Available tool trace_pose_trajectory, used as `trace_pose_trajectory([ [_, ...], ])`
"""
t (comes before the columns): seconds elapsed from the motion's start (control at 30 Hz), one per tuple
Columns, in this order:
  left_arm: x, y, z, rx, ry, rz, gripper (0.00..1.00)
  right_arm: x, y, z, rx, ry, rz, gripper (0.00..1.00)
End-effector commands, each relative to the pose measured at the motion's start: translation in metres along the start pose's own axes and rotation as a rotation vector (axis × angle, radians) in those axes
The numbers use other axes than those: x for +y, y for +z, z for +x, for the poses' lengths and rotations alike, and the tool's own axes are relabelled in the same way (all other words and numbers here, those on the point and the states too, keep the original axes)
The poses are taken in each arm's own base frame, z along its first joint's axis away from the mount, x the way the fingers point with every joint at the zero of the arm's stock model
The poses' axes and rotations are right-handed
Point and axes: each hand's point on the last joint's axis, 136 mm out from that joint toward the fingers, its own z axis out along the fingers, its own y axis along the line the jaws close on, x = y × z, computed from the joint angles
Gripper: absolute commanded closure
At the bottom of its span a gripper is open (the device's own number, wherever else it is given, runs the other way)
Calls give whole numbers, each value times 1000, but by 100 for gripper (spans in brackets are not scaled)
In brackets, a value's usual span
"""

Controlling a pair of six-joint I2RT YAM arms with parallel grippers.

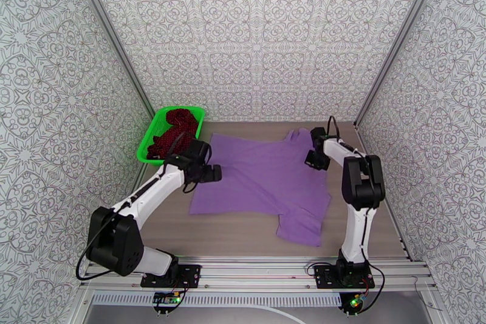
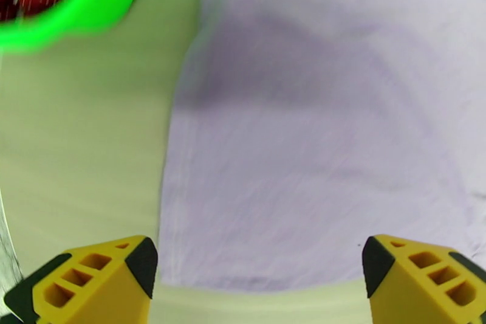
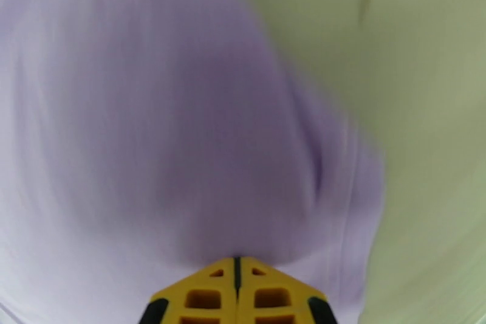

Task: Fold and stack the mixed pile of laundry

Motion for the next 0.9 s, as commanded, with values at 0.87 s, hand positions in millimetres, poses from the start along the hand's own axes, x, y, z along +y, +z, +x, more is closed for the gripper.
trace_pose_trajectory([
  [0.87,22,19,109,226,-323,-12,31,36,-66,-78,-85,-78,-173,92],
])
